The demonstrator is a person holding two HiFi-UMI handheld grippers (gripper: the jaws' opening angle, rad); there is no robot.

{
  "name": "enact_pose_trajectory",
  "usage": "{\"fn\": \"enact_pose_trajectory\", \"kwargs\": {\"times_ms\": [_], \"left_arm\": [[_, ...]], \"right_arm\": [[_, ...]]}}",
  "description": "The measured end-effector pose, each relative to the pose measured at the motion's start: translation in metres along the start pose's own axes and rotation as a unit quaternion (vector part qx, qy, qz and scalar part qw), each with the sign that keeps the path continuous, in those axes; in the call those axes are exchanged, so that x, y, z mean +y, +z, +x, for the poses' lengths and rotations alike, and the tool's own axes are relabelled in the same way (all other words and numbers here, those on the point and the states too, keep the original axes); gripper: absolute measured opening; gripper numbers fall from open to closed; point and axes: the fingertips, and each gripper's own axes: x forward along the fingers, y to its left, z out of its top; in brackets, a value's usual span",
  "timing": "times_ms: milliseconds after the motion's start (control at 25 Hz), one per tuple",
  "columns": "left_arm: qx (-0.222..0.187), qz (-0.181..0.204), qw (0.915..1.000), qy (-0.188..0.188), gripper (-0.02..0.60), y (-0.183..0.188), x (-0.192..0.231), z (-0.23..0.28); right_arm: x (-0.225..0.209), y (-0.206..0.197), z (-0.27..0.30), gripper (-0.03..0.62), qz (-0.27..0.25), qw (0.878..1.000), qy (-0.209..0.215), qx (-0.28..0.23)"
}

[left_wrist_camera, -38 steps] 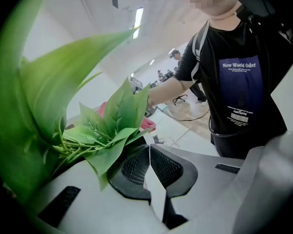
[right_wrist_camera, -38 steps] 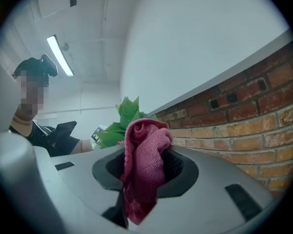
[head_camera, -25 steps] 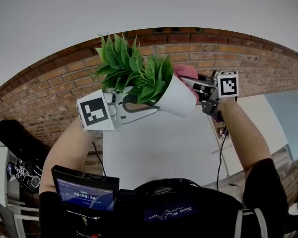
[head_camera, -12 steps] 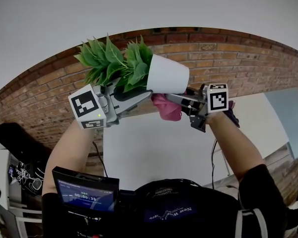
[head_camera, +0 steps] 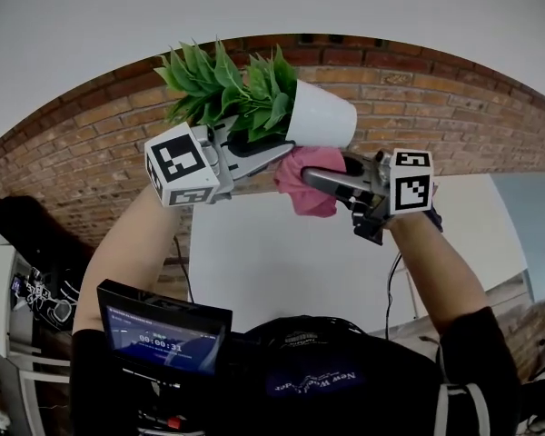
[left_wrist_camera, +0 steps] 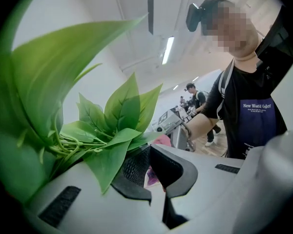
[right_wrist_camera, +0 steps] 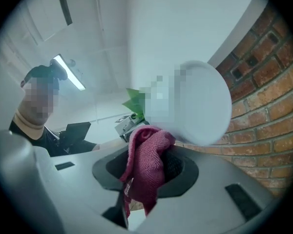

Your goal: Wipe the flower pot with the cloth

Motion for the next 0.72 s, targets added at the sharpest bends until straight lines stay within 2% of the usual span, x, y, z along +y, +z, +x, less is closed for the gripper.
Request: {"fn": "enact_pose_trajectory", "kwargs": {"times_ms": [240,440,600,720], "left_arm": [[0.037,0.013,0.9992,-0.004,0.008,-0.018,-0.011,-0.003],[0.066,0.029,0.9968,-0.033,0.008,-0.034,-0.027,-0.002],[0.06,0.047,0.9955,-0.055,0.008,-0.026,-0.042,-0.005],[0.047,0.036,0.9965,-0.06,0.008,-0.018,-0.046,-0.009]], "right_arm": [[0.019,0.009,-0.005,0.109,-0.038,0.999,-0.019,0.007],[0.016,0.037,-0.015,0.109,-0.079,0.995,-0.059,0.005],[0.009,0.056,-0.025,0.109,-0.1,0.992,-0.077,0.009],[-0.001,0.067,-0.037,0.109,-0.108,0.99,-0.093,0.005]]}}
